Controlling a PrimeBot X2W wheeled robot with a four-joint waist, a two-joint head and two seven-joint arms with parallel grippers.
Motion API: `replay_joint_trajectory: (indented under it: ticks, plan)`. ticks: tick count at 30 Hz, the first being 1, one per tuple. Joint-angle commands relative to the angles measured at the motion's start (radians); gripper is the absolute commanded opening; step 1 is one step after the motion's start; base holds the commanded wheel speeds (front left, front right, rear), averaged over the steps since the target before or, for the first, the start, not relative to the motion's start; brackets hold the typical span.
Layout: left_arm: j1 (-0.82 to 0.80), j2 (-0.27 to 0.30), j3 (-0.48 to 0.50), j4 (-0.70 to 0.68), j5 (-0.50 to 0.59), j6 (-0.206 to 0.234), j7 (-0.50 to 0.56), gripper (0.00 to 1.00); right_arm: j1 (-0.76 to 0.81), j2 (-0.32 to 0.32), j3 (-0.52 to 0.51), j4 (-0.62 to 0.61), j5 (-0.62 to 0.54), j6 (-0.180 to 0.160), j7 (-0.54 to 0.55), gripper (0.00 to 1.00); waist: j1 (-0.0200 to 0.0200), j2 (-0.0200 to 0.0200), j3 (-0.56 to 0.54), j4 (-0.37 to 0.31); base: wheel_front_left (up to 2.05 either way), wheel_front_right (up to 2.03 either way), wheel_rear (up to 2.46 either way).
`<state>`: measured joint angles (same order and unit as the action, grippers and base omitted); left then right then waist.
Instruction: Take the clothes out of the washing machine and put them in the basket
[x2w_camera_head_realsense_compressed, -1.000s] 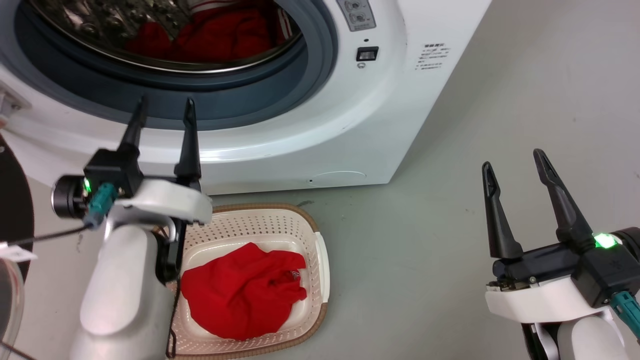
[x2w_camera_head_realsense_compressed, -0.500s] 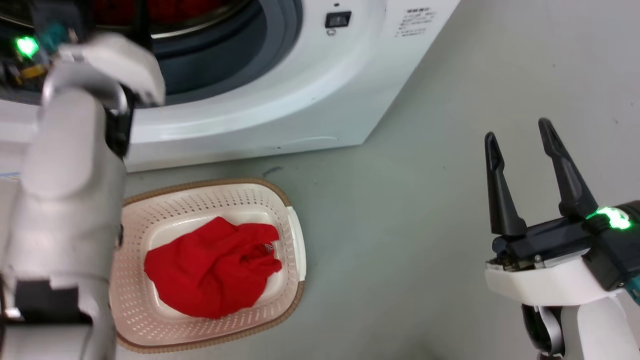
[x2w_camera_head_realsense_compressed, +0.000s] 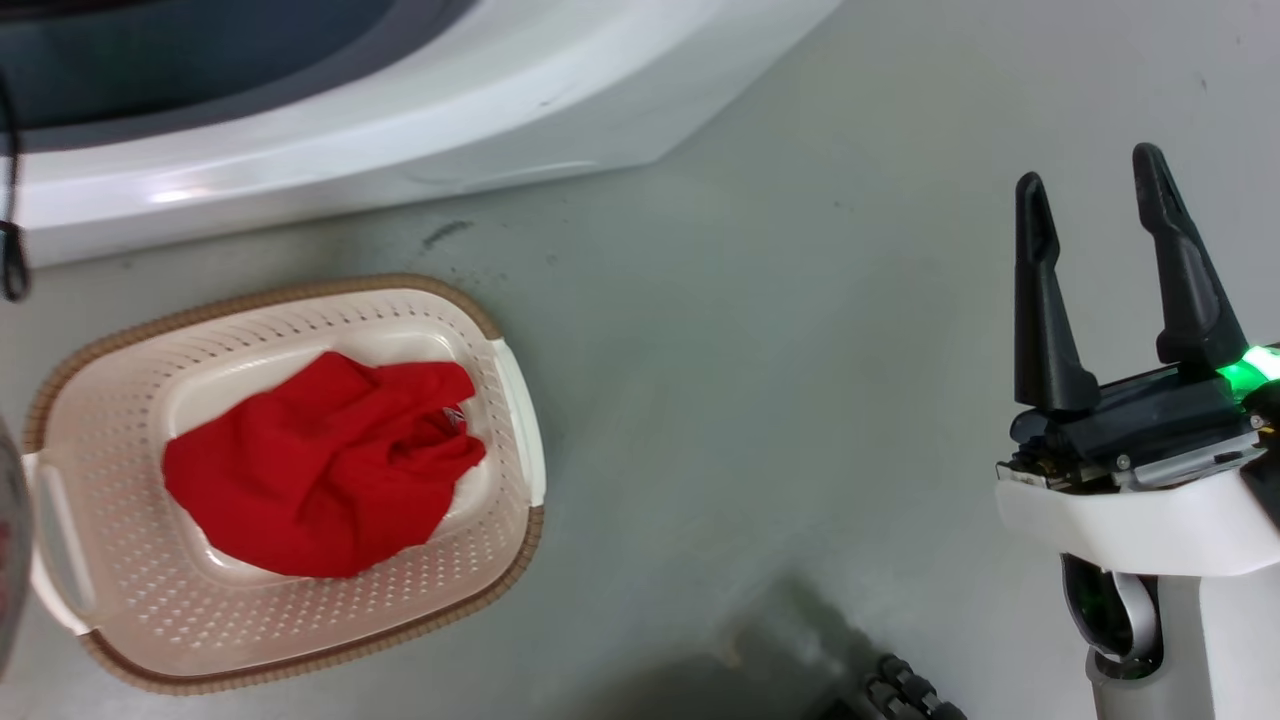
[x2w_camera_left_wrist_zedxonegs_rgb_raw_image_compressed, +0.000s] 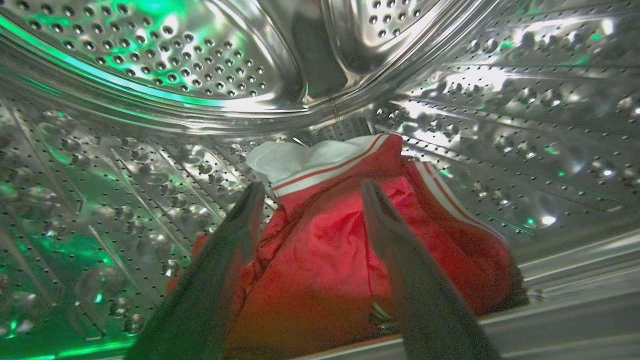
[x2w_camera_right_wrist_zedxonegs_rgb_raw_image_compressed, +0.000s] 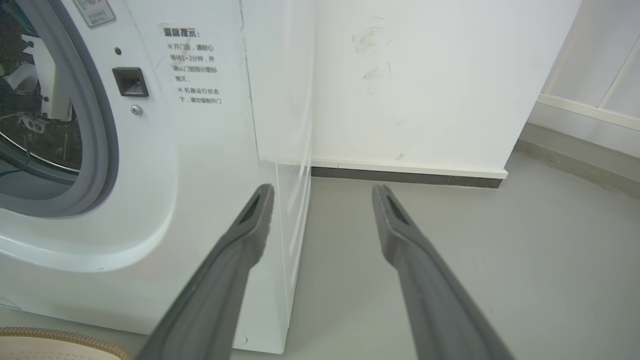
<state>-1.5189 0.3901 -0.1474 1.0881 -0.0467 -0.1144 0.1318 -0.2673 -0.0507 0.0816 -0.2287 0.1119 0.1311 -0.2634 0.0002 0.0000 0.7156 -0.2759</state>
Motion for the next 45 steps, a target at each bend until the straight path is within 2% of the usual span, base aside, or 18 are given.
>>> replay_joint_trajectory:
  ticks: [1,7,13,17,25,31,32,33,39,45]
  plan:
    - [-0.028,0.004,-0.003,0.010,0.002,-0.001,0.018,1.00,-0.013,0.001,-0.001,-0.005,0.008,-0.001,-0.002,1.00,-0.0002,0.0000,0.045,-0.033,0.00,0.00,0.00]
    - [-0.156,0.001,0.022,0.097,-0.073,-0.013,0.203,1.00,-0.022,0.001,-0.004,-0.019,0.037,-0.001,-0.002,1.00,-0.0002,0.0000,0.100,-0.055,0.00,0.00,0.00]
    - [-0.229,0.031,-0.013,0.135,-0.078,-0.015,0.336,1.00,-0.026,0.001,-0.003,-0.034,0.066,-0.001,-0.002,1.00,-0.0002,0.0000,0.136,-0.080,0.00,0.00,0.00]
    - [-0.240,0.050,-0.040,0.144,-0.061,-0.015,0.362,1.00,-0.024,0.001,0.003,-0.042,0.078,-0.001,-0.002,1.00,-0.0002,0.0000,0.150,-0.093,0.00,0.00,0.00]
    - [-0.182,0.032,-0.061,0.152,-0.058,0.030,0.361,1.00,-0.014,0.001,0.001,-0.049,0.087,-0.001,-0.002,1.00,-0.0002,0.0000,0.164,-0.103,0.00,0.00,0.00]
    - [-0.174,0.048,-0.076,0.157,-0.058,0.026,0.373,1.00,-0.014,0.001,-0.003,-0.047,0.091,-0.001,-0.002,1.00,-0.0002,0.0000,0.171,-0.108,0.00,0.00,0.00]
    - [-0.176,0.050,-0.079,0.154,-0.058,0.024,0.372,0.39,-0.014,0.001,-0.004,-0.046,0.093,-0.001,-0.002,1.00,-0.0002,0.0000,0.171,-0.108,0.00,0.00,0.00]
    - [-0.176,0.051,-0.082,0.154,-0.058,0.022,0.373,0.00,-0.015,0.001,-0.004,-0.045,0.094,-0.001,-0.002,1.00,-0.0002,0.0000,0.171,-0.109,0.00,0.00,0.00]
    - [-0.164,0.057,-0.094,0.130,-0.060,0.025,0.339,0.00,-0.013,0.001,-0.007,-0.042,0.094,-0.001,-0.002,1.00,-0.0002,0.0000,0.166,-0.103,0.00,0.00,0.00]
    - [-0.153,0.060,-0.107,0.073,-0.058,0.040,0.255,0.00,-0.008,0.001,-0.014,-0.035,0.079,-0.001,-0.002,1.00,-0.0002,0.0000,0.141,-0.088,0.00,0.00,0.00]
